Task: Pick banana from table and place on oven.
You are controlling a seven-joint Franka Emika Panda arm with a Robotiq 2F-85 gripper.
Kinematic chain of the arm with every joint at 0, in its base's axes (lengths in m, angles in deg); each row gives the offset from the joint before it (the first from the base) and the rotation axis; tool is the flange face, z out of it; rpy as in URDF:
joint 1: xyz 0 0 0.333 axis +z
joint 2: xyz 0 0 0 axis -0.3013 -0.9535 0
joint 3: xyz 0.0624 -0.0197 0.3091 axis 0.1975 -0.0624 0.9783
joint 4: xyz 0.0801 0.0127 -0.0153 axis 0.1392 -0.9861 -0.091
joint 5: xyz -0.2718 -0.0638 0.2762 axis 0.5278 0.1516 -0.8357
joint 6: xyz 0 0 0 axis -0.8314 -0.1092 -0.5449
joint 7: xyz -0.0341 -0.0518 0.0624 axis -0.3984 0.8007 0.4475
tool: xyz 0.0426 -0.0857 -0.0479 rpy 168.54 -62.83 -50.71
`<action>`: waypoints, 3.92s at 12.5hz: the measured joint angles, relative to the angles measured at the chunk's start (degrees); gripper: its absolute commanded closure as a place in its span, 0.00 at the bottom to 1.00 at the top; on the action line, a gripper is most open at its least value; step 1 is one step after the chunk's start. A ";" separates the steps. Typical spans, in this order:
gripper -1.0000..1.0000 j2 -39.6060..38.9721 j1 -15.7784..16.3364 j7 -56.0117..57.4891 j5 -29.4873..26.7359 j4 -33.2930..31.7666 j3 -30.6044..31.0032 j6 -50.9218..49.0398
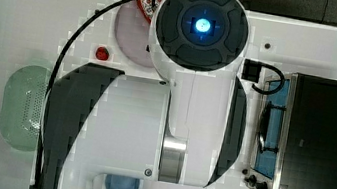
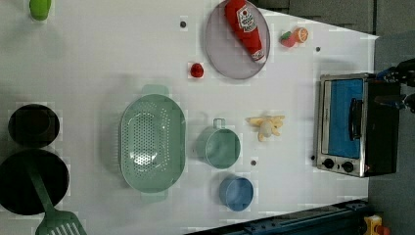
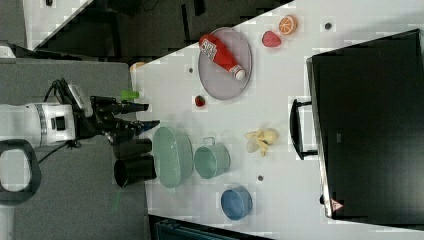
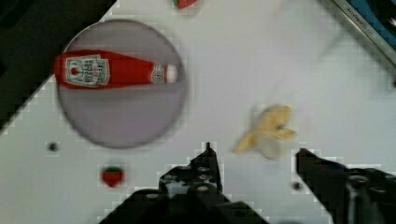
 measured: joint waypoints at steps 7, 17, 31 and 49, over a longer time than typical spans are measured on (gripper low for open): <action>0.00 32.33 -1.10 -2.45 -1.02 -17.07 -1.08 -7.60; 0.00 8.42 -0.59 -2.90 -0.70 -32.06 -3.41 21.77; 0.04 -22.06 -2.88 -2.89 0.32 -36.87 -4.04 57.69; 0.74 11.29 -2.64 -3.09 1.28 -26.35 -1.73 21.16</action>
